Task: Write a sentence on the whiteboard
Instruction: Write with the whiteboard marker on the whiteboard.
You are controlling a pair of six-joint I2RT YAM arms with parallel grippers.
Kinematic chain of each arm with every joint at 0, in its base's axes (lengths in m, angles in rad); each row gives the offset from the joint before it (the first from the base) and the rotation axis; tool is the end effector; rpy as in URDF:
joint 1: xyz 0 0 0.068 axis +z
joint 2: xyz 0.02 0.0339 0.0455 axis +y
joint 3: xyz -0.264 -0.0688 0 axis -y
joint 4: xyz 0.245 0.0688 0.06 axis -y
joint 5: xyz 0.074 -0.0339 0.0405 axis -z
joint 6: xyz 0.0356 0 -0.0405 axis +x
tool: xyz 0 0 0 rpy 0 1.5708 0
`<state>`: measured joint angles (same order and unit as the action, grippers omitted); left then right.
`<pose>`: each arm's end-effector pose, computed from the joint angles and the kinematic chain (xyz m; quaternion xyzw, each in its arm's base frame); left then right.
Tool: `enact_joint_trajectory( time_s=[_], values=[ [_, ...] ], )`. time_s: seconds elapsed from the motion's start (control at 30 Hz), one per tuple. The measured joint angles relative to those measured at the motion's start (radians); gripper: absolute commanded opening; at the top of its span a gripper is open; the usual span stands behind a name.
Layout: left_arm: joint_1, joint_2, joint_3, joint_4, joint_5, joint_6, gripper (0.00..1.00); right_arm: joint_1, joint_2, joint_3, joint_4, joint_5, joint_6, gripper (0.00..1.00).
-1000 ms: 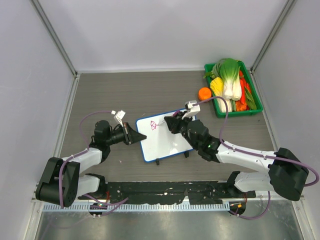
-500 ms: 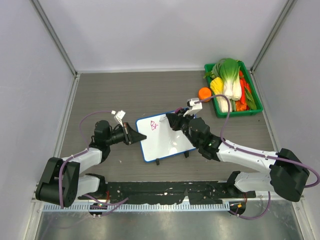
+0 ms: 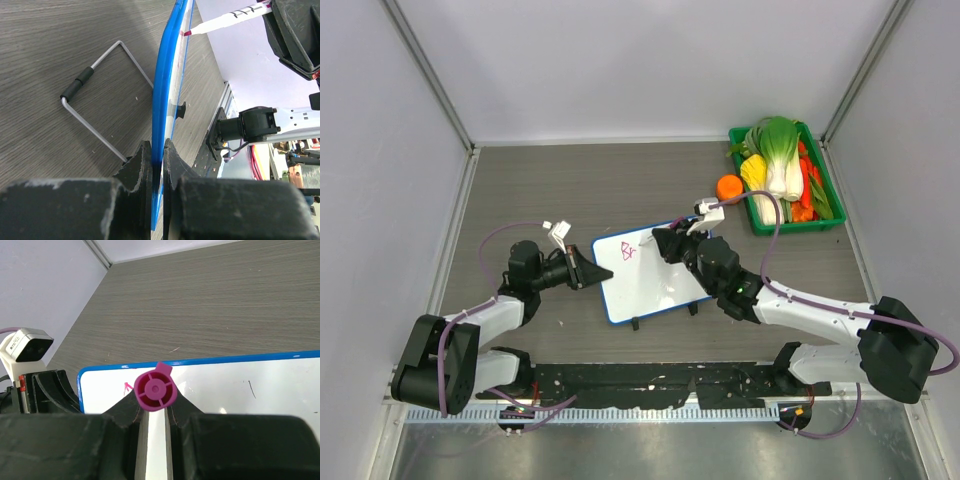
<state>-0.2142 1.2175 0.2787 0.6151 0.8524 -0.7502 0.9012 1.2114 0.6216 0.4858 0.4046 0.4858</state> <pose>0.2036 -0.0717 0.1680 0.0370 0.7767 -0.5439 0.3154 0.1787 0.2032 0.2631 -0.0185 0.7398 0.3044 0.5997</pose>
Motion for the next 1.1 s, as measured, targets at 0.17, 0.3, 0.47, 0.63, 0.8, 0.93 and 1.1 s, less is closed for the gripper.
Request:
enact_joint_trajectory(
  time_s=[0.17, 0.3, 0.47, 0.63, 0.8, 0.93, 1.1],
  values=[
    [0.0, 0.0, 0.0, 0.0, 0.0, 0.0, 0.0, 0.0, 0.0, -0.003, 0.002, -0.004, 0.009, 0.01],
    [0.0, 0.0, 0.0, -0.001, -0.001, 0.0, 0.0, 0.0, -0.001, -0.011, 0.005, -0.013, 0.014, 0.01],
    [0.0, 0.0, 0.0, -0.002, -0.002, 0.0, 0.0, 0.0, -0.006, -0.018, 0.002, -0.029, 0.014, 0.01],
    [0.0, -0.001, 0.0, -0.003, -0.002, 0.0, 0.0, 0.0, -0.023, -0.034, -0.005, -0.039, 0.015, 0.01],
    [0.0, -0.001, 0.0, -0.003, -0.002, 0.0, 0.0, 0.0, -0.03, -0.044, -0.008, -0.043, 0.016, 0.01],
    [0.0, -0.001, 0.0, -0.003, -0.002, 0.0, 0.0, 0.0, -0.032, -0.044, -0.008, -0.05, 0.018, 0.01],
    [0.0, -0.002, 0.0, -0.002, 0.0, 0.0, 0.0, 0.0, -0.04, -0.043, -0.023, -0.069, 0.022, 0.01]
  ],
)
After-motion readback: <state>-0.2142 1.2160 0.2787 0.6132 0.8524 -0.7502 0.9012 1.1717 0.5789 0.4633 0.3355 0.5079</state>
